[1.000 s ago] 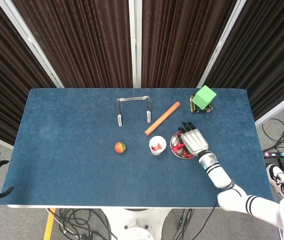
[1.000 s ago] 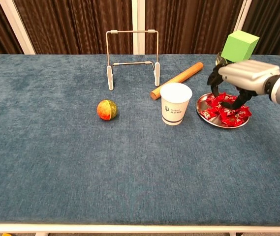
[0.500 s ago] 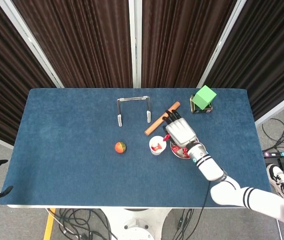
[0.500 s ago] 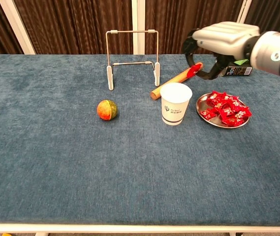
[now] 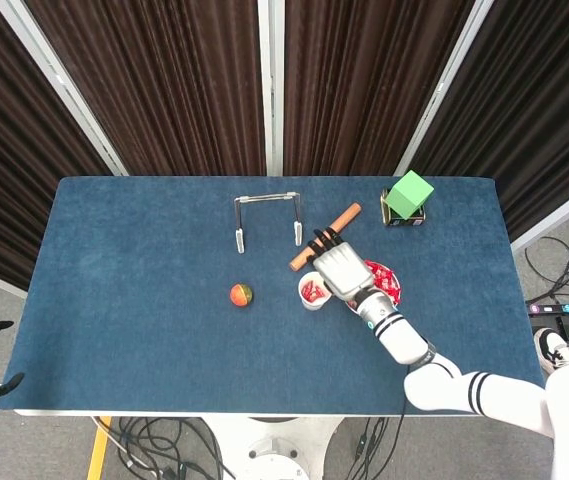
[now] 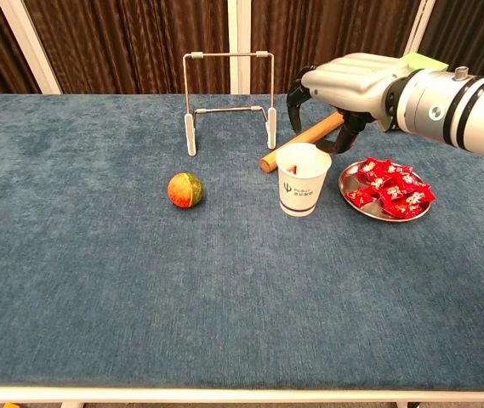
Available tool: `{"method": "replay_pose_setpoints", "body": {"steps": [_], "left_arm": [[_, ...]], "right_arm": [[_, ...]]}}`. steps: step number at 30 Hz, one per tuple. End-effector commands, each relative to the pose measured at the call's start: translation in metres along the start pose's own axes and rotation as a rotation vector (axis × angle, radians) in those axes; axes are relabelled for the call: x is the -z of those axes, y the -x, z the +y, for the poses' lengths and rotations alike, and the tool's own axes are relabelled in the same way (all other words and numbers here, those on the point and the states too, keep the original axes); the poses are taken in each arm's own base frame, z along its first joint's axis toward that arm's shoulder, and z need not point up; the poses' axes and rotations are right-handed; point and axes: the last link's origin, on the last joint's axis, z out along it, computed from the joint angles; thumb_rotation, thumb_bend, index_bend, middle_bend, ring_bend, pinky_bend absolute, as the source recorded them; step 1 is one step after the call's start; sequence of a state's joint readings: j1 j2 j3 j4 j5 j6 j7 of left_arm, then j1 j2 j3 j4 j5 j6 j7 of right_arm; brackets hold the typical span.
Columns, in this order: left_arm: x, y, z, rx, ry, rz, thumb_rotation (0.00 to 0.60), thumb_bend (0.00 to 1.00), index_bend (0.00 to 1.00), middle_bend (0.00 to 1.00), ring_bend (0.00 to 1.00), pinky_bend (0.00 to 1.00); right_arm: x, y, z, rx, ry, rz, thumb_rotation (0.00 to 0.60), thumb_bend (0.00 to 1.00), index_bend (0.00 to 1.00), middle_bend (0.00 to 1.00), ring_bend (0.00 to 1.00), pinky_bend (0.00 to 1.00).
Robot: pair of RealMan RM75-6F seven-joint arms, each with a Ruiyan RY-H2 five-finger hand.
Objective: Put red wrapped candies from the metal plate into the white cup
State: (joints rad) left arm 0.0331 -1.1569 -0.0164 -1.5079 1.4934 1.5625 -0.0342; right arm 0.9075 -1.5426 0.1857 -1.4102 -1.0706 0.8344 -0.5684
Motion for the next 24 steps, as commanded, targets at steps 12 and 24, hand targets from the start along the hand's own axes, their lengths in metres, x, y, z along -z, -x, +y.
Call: {"method": "replay_pose_setpoints", "body": {"steps": [12,24], "left_arm": [[-0.003,-0.002,0.006,-0.004,0.019,0.009,0.600,0.00,0.32,0.19,0.11,0.19],[0.003,-0.003,0.004,-0.009,-0.002,0.004,0.600,0.00,0.32,0.19,0.11,0.19]], "right_arm": [[0.044,0.017,0.048,-0.075,0.085,-0.019,0.600,0.15,0.42,0.17,0.01,0.08],[0.029,0.071,0.041,-0.033,0.077,-0.125,0.600,0.23,0.43,0.15,0.00,0.08]]}}
